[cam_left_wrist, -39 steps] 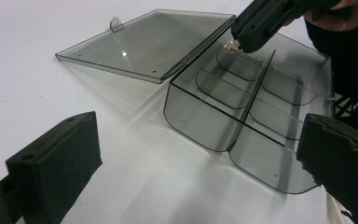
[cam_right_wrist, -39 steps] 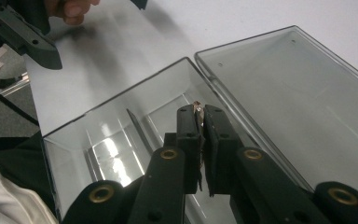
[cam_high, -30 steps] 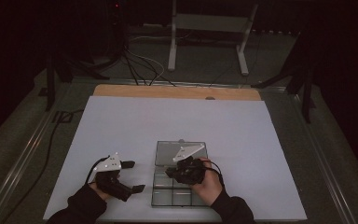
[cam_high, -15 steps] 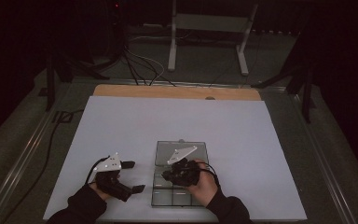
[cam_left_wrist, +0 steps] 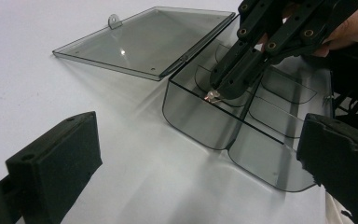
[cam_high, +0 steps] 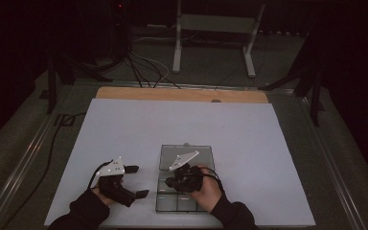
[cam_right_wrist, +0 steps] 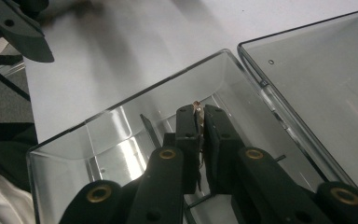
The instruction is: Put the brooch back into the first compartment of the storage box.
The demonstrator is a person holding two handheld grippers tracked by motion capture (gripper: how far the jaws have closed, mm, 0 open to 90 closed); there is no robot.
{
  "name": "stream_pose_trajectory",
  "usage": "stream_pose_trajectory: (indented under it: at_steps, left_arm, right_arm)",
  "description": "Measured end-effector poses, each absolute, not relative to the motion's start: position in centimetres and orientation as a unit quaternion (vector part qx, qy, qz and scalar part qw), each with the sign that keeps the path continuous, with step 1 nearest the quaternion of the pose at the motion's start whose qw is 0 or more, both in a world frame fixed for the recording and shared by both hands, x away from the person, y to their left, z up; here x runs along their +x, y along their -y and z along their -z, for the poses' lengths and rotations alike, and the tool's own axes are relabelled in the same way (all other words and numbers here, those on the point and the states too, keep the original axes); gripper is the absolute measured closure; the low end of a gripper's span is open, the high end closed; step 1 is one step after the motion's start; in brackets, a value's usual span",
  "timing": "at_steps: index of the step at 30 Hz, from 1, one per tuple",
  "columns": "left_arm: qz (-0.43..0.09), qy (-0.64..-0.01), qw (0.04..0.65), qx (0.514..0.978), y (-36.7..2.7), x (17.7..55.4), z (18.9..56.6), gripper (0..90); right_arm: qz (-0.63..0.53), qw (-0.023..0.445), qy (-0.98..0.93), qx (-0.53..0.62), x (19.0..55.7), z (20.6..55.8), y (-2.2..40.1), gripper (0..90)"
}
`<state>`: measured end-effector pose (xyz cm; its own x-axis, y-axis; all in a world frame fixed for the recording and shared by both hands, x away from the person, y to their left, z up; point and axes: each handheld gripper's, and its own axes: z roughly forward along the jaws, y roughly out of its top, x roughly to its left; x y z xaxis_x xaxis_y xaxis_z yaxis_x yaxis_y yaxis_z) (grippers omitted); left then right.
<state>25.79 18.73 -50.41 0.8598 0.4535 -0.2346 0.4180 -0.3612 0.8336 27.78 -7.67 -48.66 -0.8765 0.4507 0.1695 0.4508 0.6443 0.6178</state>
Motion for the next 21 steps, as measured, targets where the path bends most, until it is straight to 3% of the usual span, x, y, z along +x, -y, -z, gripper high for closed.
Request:
stream_pose_trajectory:
  at_steps: [12, 21]
  left_arm:
    - [-0.022, -0.261, 0.5, 0.825, -18.6, 25.7, 50.1, 0.7]
    - [-0.021, -0.263, 0.5, 0.825, -18.5, 25.8, 50.1, 0.7]
  right_arm:
    - [0.372, -0.006, 0.896, -0.242, 27.7, 47.6, 8.4, 60.7]
    - [0.399, -0.014, 0.876, -0.269, 28.1, 46.8, 10.4, 37.6]
